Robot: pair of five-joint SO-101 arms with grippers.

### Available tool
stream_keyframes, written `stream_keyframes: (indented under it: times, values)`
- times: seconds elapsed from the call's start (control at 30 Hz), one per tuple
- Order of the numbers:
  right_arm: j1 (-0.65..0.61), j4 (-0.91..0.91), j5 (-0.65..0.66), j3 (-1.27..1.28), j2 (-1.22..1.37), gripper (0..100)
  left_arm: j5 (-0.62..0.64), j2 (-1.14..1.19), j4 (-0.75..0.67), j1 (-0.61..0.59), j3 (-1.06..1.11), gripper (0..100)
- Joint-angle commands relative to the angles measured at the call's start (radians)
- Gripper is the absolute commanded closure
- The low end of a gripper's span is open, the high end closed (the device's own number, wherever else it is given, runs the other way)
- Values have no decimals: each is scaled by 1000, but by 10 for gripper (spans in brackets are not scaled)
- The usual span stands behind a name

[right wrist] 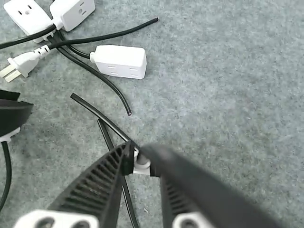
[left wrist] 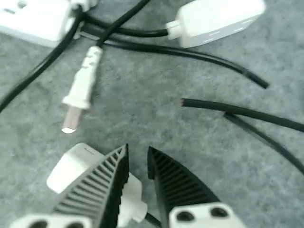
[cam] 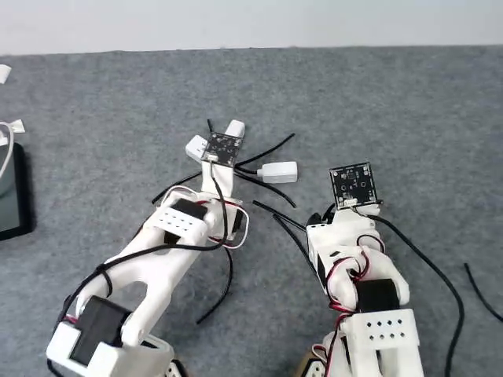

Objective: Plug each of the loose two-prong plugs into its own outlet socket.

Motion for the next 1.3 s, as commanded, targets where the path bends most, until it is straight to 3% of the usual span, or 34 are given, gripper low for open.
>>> stream_keyframes:
  times: [0.0, 0.17, 0.6, 0.97, 1.27]
  values:
    - [-1, -22, -5, -48, 2, 991, 12, 0, 104, -72, -28, 986]
    - [-1, -22, -3, -48, 2, 991, 38, -74, 186, -120, 18, 986]
    - [-1, -22, -3, -46, 2, 991, 46, -621, 184, -130, 374, 985]
    - [-27, -18, -2, -46, 2, 991, 5, -296, 175, -167, 237, 986]
    - [-25, -16, -2, -44, 2, 991, 11, -324, 207, -167, 231, 985]
